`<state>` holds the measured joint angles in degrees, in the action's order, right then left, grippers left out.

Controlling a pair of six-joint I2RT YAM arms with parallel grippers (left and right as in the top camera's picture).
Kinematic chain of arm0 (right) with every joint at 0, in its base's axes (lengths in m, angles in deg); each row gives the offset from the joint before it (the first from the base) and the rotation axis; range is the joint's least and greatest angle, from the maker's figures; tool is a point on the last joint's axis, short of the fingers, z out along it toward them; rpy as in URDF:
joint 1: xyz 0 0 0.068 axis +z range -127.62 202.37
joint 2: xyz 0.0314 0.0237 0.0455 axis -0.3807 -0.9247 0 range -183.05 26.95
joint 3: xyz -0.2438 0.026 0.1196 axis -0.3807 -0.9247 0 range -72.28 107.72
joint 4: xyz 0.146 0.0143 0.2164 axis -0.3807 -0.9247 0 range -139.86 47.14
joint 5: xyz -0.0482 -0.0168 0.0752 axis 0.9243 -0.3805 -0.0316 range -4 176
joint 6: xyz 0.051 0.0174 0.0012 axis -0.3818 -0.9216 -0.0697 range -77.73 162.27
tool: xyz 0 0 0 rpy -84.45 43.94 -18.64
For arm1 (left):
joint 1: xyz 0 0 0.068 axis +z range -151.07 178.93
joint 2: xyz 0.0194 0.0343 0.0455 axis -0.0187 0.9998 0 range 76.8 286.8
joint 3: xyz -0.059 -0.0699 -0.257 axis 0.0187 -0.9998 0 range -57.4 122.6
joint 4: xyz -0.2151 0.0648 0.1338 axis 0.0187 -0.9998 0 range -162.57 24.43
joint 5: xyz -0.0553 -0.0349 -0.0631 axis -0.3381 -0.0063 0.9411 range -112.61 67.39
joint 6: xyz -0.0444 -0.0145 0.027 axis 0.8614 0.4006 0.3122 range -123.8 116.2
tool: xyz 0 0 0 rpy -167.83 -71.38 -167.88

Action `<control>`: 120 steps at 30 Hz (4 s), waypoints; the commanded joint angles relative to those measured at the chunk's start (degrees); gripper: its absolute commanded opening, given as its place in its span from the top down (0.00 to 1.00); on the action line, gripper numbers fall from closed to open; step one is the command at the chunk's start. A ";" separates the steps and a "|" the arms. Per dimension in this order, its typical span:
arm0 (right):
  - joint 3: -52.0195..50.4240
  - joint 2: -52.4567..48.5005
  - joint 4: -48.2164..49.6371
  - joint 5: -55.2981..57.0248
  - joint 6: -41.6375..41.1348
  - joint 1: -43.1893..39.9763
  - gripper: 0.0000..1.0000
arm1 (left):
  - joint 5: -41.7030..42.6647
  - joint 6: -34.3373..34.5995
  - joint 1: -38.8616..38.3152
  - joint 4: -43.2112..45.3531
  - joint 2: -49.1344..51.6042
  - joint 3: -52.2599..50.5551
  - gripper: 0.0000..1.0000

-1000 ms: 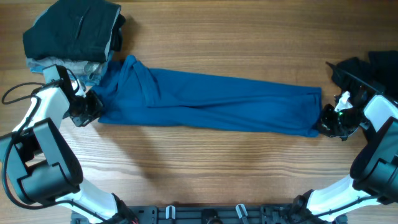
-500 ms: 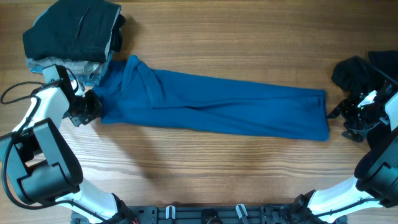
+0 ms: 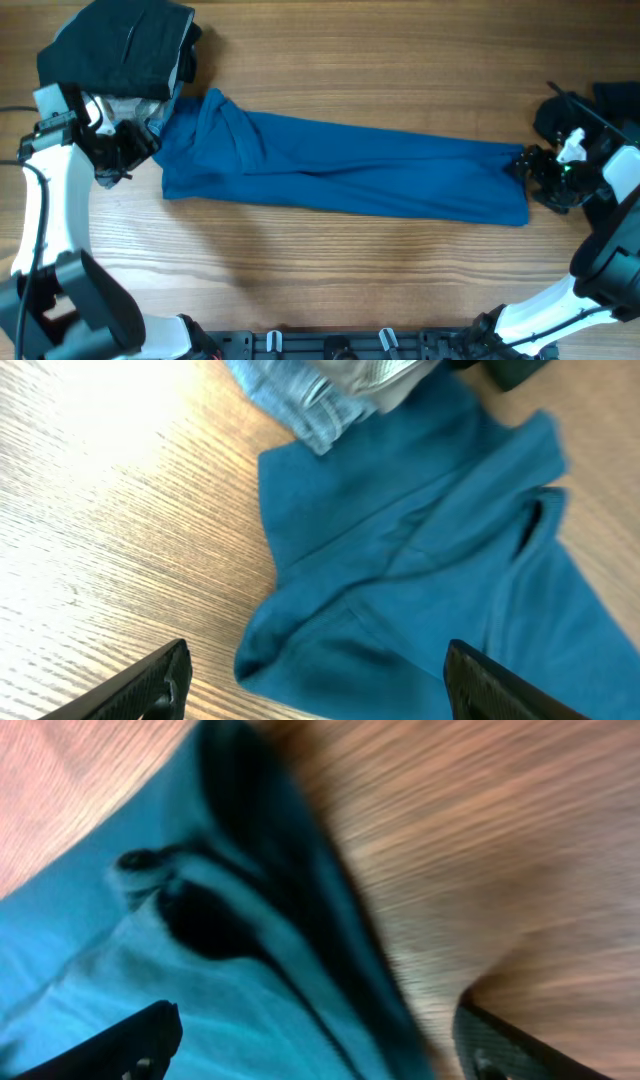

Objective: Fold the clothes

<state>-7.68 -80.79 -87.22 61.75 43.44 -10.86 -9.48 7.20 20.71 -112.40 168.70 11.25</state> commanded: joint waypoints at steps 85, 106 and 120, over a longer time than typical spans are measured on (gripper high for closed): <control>11.13 -4.37 -1.68 -6.34 12.07 53.16 0.92 | 8.31 -0.35 0.20 -3.32 -8.33 0.76 0.38; 14.05 5.18 -2.58 1.77 -13.84 46.53 0.96 | 8.33 -0.35 0.20 -2.75 -8.33 0.76 0.38; 14.12 18.75 -8.92 7.98 -6.88 22.86 0.96 | 8.31 -0.35 0.24 -2.23 -8.33 0.76 0.37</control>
<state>5.54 -66.32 -93.80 68.35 31.55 17.64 -2.01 7.18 20.71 -114.82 161.42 11.27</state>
